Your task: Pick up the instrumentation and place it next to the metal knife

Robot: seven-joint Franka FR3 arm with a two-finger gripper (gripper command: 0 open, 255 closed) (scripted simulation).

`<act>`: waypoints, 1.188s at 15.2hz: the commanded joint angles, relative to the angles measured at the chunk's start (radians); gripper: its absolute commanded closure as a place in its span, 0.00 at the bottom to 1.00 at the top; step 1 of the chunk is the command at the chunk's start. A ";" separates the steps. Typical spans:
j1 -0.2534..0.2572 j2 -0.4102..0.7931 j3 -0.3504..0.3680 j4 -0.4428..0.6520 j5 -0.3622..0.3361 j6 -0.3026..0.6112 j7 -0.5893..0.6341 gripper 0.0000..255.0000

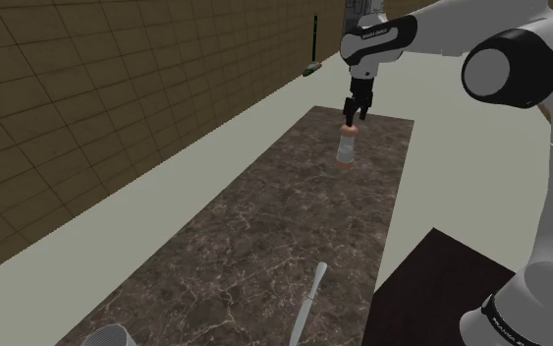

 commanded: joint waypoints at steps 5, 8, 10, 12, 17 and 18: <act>-0.005 0.039 0.004 -0.019 0.011 0.058 -0.011 0.00; -0.002 0.044 0.006 -0.047 0.014 0.091 -0.013 0.00; -0.002 0.044 0.006 -0.047 0.014 0.091 -0.013 0.00; -0.002 0.044 0.006 -0.047 0.014 0.091 -0.013 0.00; -0.002 0.044 0.006 -0.047 0.014 0.090 -0.013 1.00; -0.003 0.044 0.006 -0.046 0.014 0.090 -0.013 1.00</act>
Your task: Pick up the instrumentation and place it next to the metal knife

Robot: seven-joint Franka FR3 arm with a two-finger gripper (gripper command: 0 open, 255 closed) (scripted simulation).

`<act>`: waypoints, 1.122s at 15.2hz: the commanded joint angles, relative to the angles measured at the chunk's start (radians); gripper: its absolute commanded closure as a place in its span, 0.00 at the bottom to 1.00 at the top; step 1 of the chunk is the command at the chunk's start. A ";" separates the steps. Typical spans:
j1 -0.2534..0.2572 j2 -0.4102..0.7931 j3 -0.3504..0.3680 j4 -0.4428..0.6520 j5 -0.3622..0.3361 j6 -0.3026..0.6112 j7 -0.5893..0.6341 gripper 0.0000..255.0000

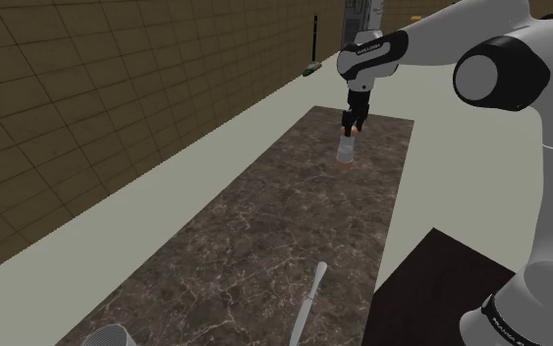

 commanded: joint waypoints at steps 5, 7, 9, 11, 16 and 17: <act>0.000 0.000 0.000 0.000 0.000 0.000 0.000 1.00; 0.000 0.000 0.000 0.000 0.000 0.000 0.000 1.00; 0.000 -0.006 -0.001 0.017 -0.002 -0.023 0.003 1.00; -0.001 -0.012 -0.002 0.036 -0.004 -0.047 0.005 1.00; -0.003 -0.021 -0.004 0.089 -0.008 -0.109 0.011 1.00; -0.004 -0.022 -0.004 0.101 -0.009 -0.122 0.012 1.00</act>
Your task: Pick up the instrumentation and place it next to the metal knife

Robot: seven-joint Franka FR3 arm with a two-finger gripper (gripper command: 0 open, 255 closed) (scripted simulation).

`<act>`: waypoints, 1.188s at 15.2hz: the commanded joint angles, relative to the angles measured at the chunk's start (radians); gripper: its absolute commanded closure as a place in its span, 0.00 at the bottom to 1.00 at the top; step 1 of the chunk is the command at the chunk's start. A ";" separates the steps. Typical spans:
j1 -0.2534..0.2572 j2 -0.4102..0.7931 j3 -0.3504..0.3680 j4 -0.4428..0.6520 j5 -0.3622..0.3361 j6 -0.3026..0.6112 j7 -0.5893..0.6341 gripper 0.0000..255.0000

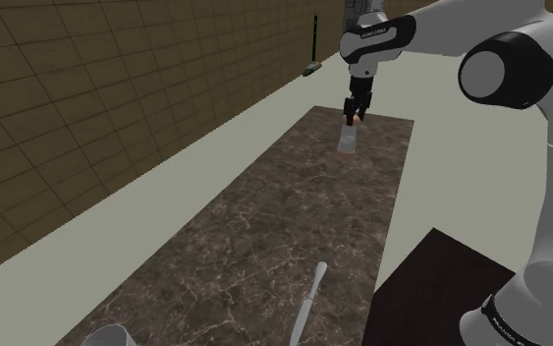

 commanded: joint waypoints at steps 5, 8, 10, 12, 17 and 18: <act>-0.005 0.002 -0.001 0.084 -0.002 -0.081 0.007 1.00; 0.044 -0.069 0.010 0.012 -0.018 -0.075 0.063 1.00; 0.076 -0.111 0.019 -0.027 -0.028 -0.075 0.102 1.00; 0.105 -0.150 0.030 -0.059 -0.036 -0.077 0.142 1.00; 0.175 -0.229 0.064 -0.111 -0.054 -0.094 0.246 1.00; 0.189 -0.242 0.072 -0.118 -0.057 -0.099 0.268 1.00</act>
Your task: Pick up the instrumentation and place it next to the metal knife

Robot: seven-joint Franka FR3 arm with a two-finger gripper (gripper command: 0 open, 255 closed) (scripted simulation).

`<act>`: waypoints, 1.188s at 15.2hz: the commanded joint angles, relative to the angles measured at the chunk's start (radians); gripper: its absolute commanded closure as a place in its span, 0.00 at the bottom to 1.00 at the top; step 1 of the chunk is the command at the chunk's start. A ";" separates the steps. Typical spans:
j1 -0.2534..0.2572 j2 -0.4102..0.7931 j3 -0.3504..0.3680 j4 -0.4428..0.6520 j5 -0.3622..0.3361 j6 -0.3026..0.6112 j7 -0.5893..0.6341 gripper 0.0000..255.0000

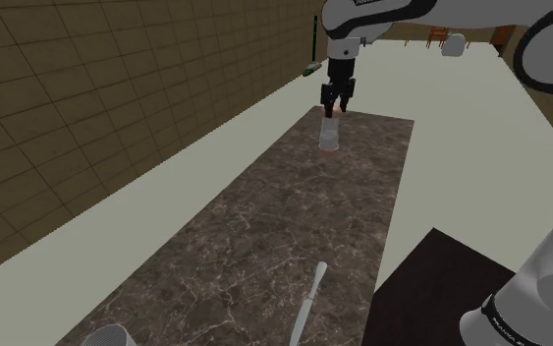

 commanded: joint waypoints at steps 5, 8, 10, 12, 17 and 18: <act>0.078 -0.063 0.049 -0.014 -0.012 -0.037 0.132 1.00; 0.115 -0.081 0.076 -0.005 -0.015 -0.060 0.198 1.00; 0.139 -0.088 0.094 0.009 -0.016 -0.076 0.242 1.00; 0.163 -0.090 0.113 0.027 -0.017 -0.094 0.286 1.00; 0.224 -0.078 0.159 0.100 -0.019 -0.144 0.398 1.00; 0.236 -0.072 0.169 0.119 -0.019 -0.155 0.421 1.00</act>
